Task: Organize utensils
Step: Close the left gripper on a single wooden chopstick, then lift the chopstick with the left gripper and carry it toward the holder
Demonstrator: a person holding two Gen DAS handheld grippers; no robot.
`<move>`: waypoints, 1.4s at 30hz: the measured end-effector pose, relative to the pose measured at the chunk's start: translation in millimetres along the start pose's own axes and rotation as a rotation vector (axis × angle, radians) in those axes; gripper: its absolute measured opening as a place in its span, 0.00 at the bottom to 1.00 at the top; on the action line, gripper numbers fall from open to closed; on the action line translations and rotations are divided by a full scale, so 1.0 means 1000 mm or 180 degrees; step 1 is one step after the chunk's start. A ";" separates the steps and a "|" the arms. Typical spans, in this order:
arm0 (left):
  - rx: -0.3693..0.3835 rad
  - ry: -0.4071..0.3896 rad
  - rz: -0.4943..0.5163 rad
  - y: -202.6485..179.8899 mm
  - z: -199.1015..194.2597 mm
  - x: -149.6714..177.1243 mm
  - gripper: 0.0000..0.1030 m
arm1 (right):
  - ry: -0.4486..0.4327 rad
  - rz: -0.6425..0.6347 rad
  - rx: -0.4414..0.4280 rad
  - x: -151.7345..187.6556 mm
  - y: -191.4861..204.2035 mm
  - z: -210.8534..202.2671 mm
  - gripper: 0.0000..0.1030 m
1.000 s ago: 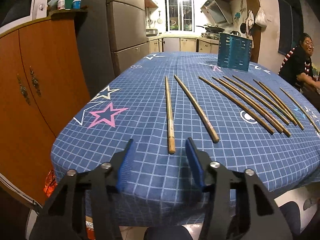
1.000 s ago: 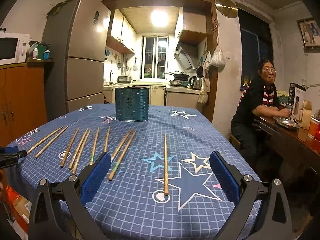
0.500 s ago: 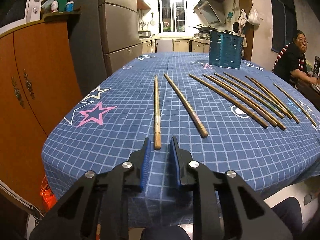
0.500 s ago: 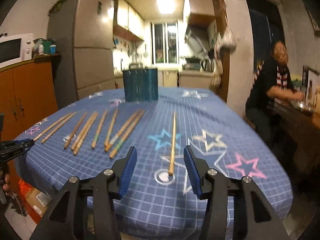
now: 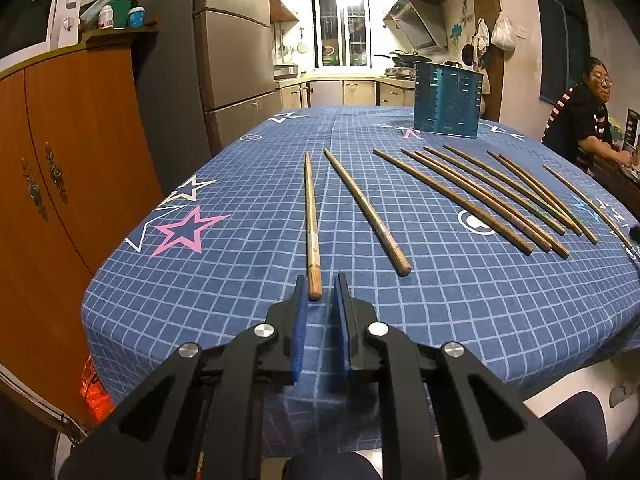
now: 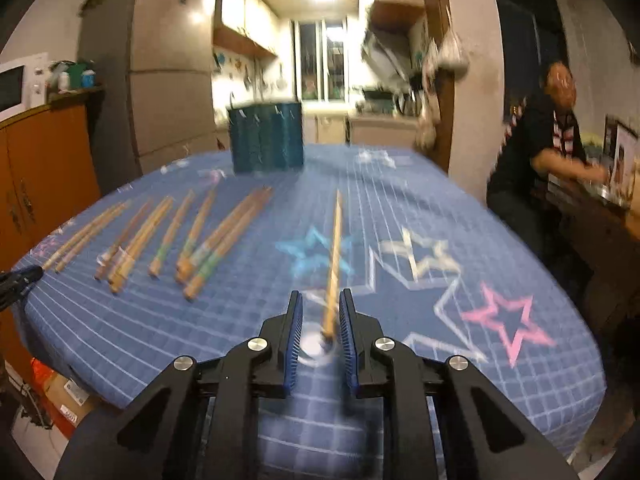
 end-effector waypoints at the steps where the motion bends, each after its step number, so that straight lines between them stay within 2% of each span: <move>1: -0.0002 0.0004 0.0004 0.000 0.000 0.000 0.12 | -0.0017 -0.0003 -0.0153 -0.004 0.008 -0.002 0.20; 7: -0.0007 0.0012 0.0015 -0.001 0.002 -0.002 0.12 | 0.0350 -0.0089 -0.1114 -0.006 0.077 0.019 0.20; 10: 0.0013 0.0008 0.0011 -0.001 0.003 -0.003 0.12 | 0.0419 -0.0207 -0.1250 -0.003 0.110 0.030 0.20; 16: 0.0062 -0.0011 0.0032 -0.001 0.003 -0.002 0.12 | 0.0605 -0.0310 -0.1210 0.012 0.132 0.050 0.21; 28: 0.0067 -0.0066 0.0077 -0.002 0.000 0.005 0.12 | 0.0440 -0.0531 -0.1061 0.019 0.143 0.050 0.21; 33: 0.0062 -0.0068 0.0075 -0.002 0.000 0.005 0.12 | 0.0390 -0.0515 -0.1015 0.020 0.141 0.048 0.15; 35: 0.0043 -0.0079 0.0071 -0.003 0.000 0.006 0.11 | 0.0359 -0.0532 -0.0976 0.021 0.139 0.048 0.08; 36: 0.0041 -0.0085 0.0065 -0.004 -0.001 0.006 0.10 | 0.0335 -0.0516 -0.0966 0.021 0.138 0.047 0.07; 37: 0.0046 -0.0086 0.0044 -0.004 -0.001 0.006 0.05 | 0.0318 -0.0497 -0.0948 0.021 0.136 0.047 0.07; 42: 0.0028 -0.0098 -0.0010 0.000 -0.004 0.005 0.05 | 0.0078 -0.0378 -0.0901 0.014 0.123 0.032 0.07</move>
Point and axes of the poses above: each gripper's, at about its wrist camera, not at the fingertips, and z roughly the way its jaws point, y to its left, x to its underside, the point moved 2 cm from there along z, roughly the way its jaws point, and after that the axes turned 5 degrees about z, right-handed, at the moved point
